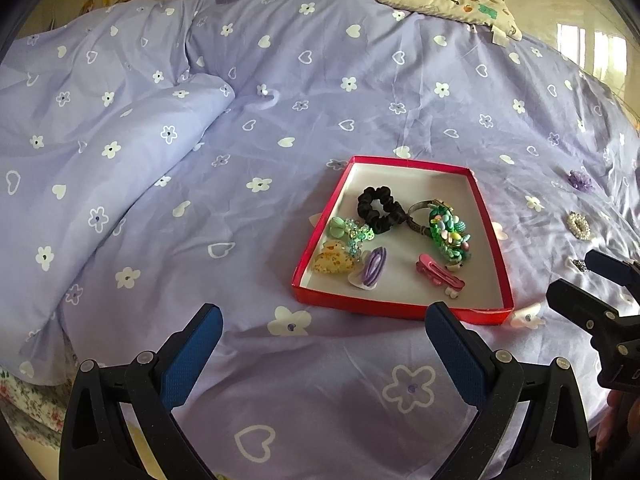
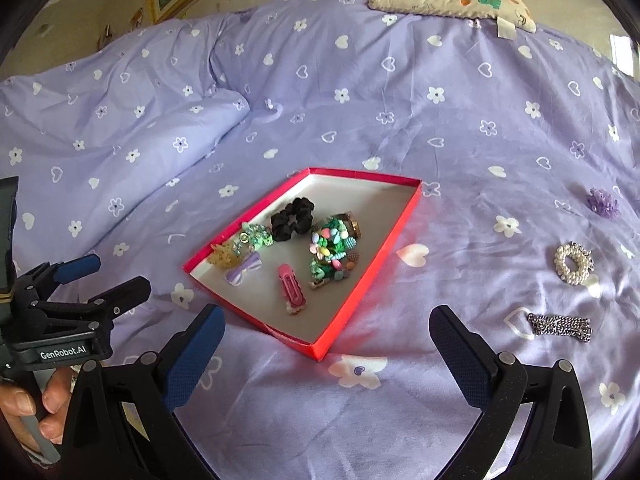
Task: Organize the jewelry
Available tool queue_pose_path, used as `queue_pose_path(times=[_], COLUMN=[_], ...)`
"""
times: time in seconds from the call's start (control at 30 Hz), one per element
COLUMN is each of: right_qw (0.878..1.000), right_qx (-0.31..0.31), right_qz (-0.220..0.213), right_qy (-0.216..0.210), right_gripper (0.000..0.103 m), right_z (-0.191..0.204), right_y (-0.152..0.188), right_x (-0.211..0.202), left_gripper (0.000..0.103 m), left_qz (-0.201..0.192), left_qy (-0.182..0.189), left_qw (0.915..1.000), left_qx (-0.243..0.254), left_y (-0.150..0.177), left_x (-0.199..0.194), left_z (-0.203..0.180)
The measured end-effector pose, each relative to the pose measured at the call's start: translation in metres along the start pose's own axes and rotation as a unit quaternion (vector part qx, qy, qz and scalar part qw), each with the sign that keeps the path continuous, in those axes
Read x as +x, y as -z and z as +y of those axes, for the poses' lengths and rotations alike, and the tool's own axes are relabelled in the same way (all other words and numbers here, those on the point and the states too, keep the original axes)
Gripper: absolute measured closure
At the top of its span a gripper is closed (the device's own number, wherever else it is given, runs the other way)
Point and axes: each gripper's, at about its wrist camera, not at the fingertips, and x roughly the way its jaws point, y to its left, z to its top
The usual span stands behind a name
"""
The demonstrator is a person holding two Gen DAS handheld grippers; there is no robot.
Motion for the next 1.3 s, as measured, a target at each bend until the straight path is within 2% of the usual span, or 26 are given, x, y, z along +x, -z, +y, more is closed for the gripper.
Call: queue_pose_path(times=[1.3], right_qw=[1.0], right_qx=[0.001], right_qz=[0.015], right_qy=[-0.006], right_gripper=[0.0], right_z=[0.0026], right_y=[0.0058], right_x=[0.0037], left_gripper=[0.001], left_qz=[0.006], left_qy=[-0.007], left_qw=[0.9999], left_qx=[0.011], left_y=[0.0031], left_x=[0.0037], left_z=[-0.0078])
